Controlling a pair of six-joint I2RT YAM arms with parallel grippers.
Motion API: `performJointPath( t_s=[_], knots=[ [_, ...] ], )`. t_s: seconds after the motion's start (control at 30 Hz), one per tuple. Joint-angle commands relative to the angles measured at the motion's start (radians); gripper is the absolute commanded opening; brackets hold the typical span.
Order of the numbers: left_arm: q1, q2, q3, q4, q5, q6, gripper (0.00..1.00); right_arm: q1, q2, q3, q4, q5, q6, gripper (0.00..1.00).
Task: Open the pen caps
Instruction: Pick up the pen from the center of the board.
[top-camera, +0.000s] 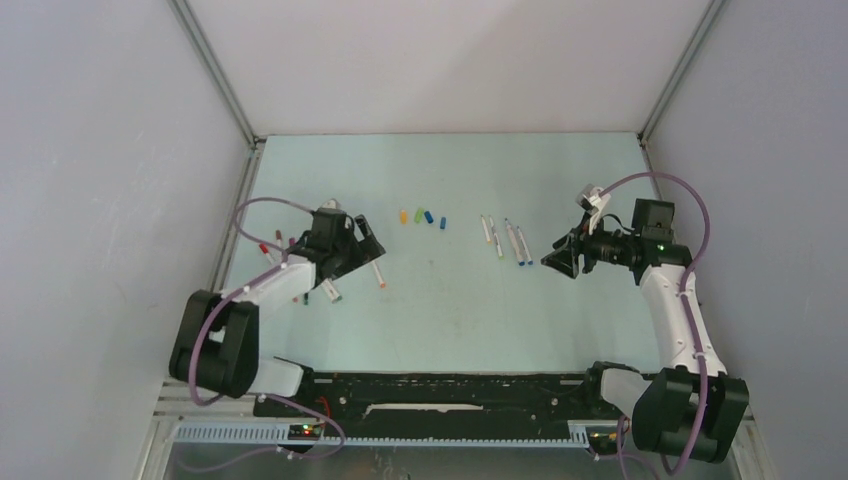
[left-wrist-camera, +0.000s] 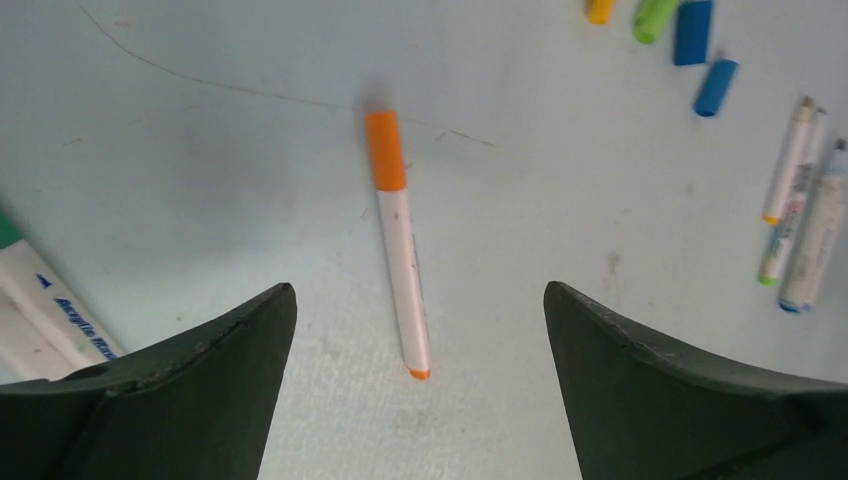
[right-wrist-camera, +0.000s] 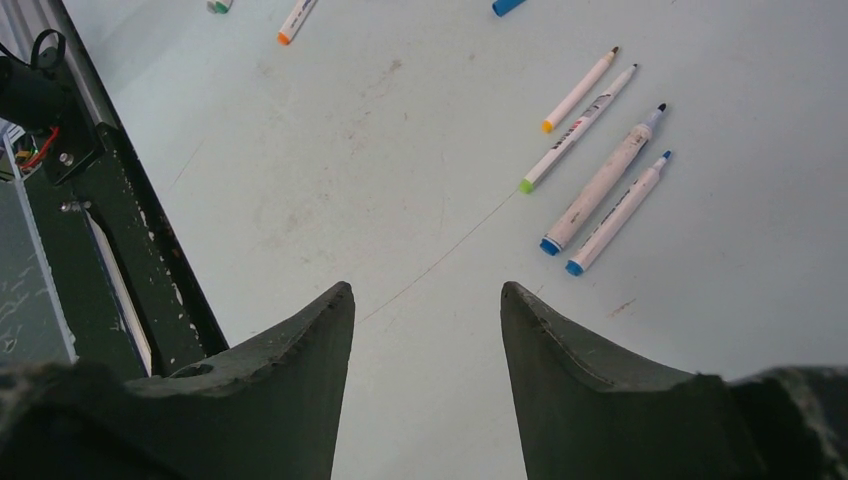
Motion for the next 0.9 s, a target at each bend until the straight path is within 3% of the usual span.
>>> performJointPath(
  t_s=[0.0, 0.1, 0.2, 0.3, 0.87],
  knots=[
    [-0.026, 0.103, 0.182, -0.207, -0.138, 0.001, 0.95, -0.005, 0.015, 0.001, 0.04, 0.001, -0.009, 0.58],
    [-0.066, 0.191, 0.267, -0.313, -0.22, -0.009, 0.92, -0.005, 0.025, 0.001, 0.04, 0.002, -0.009, 0.58],
    [-0.094, 0.291, 0.359, -0.399, -0.244, -0.009, 0.76, -0.004, 0.027, 0.001, 0.04, 0.004, -0.01, 0.58],
    [-0.114, 0.375, 0.44, -0.475, -0.257, -0.006, 0.66, -0.003, 0.025, 0.001, 0.04, 0.006, -0.01, 0.59],
    [-0.139, 0.441, 0.465, -0.478, -0.23, -0.009, 0.33, 0.011, -0.006, 0.001, 0.044, -0.013, -0.005, 0.59]
  ],
)
